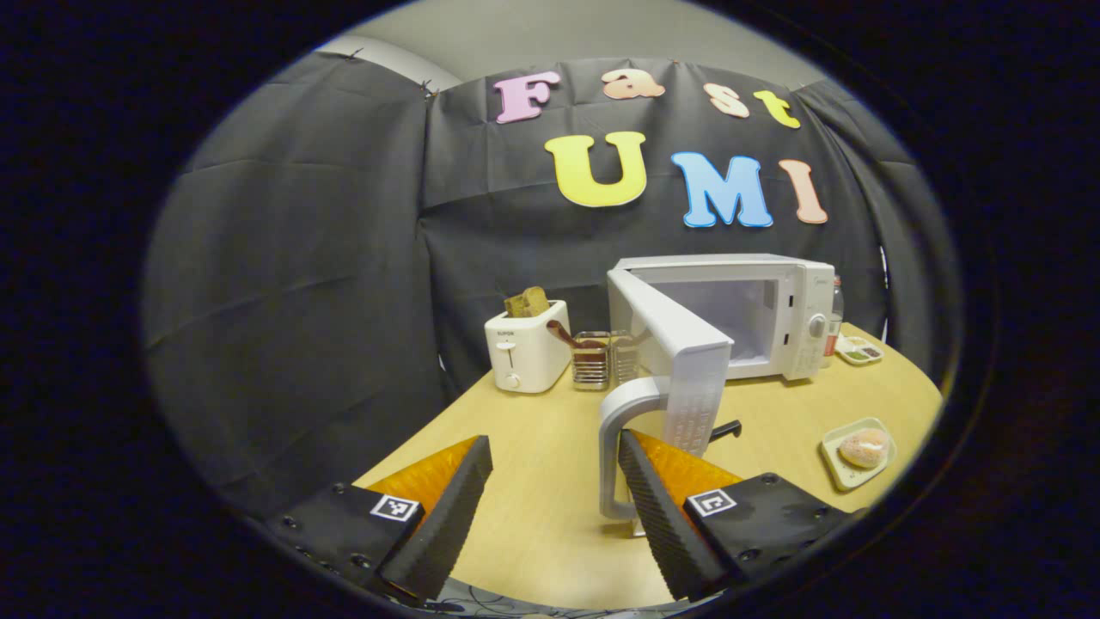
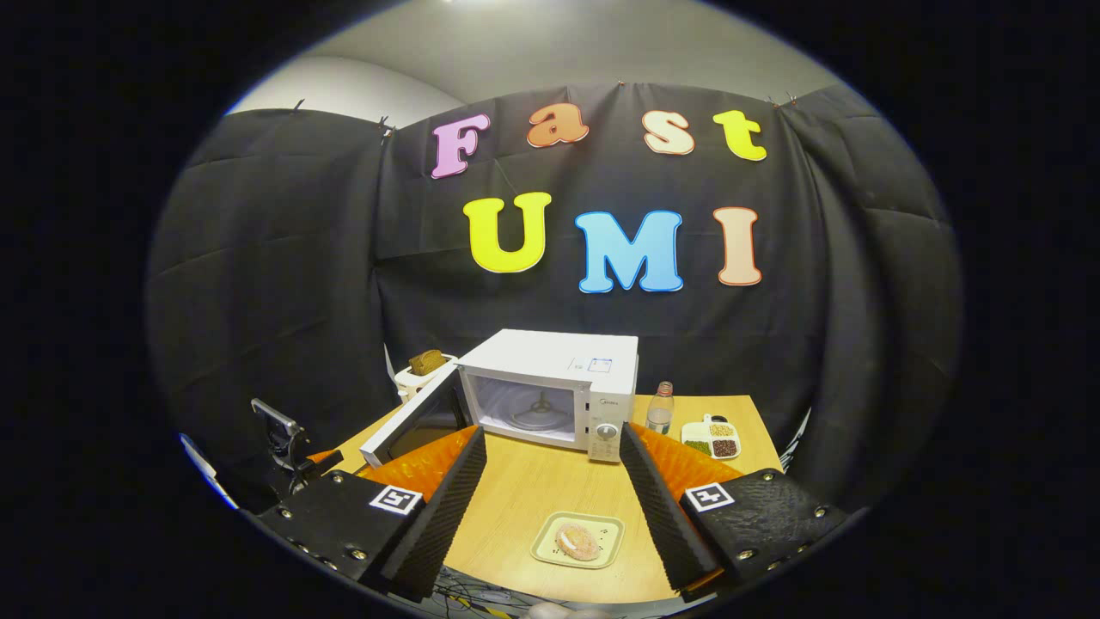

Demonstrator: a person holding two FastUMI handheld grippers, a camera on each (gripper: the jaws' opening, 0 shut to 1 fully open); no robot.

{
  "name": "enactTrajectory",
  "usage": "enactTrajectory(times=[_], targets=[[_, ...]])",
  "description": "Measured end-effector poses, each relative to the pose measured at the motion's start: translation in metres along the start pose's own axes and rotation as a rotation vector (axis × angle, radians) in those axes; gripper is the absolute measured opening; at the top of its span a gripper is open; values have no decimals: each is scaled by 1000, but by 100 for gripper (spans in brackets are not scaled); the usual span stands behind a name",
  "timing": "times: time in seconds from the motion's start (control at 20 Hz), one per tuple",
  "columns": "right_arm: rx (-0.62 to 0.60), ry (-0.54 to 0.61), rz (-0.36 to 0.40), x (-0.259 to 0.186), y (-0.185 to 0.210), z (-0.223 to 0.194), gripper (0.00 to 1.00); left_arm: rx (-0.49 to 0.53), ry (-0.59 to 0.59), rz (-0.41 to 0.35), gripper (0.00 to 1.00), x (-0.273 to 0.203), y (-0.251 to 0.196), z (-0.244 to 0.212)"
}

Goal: Open the microwave oven with the left hand, put the food in, and close the microwave oven.

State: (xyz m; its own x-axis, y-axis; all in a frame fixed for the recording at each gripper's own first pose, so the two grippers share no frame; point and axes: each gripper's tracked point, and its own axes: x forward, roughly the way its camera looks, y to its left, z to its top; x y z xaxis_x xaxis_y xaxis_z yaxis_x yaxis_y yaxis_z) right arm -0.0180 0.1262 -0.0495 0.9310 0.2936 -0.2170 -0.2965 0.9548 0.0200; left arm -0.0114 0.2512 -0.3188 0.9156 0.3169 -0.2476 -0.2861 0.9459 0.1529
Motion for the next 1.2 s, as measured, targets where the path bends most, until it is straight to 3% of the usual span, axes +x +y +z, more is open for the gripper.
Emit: enactTrajectory(times=[0.3,0.5,0.7,0.85,0.95,1.0,1.2], targets=[[-51,33,5,14,-4,-18,95,-16,8,39,98,-6,20,2],[-126,98,5,18,-26,-64,95,-5,-9,38,100,-44,18,20],[-194,208,14,21,-53,-143,96,-7,-55,4,98,-89,-10,68],[-210,275,71,32,-61,-197,95,-7,-108,-34,100,-117,-45,120],[-187,317,114,42,-64,-224,95,-11,-125,-56,94,-128,-67,149],[-177,336,134,49,-62,-236,96,-7,-133,-64,100,-133,-76,160],[-193,370,182,82,-59,-274,96,52,-181,-60,97,-146,-96,209]])
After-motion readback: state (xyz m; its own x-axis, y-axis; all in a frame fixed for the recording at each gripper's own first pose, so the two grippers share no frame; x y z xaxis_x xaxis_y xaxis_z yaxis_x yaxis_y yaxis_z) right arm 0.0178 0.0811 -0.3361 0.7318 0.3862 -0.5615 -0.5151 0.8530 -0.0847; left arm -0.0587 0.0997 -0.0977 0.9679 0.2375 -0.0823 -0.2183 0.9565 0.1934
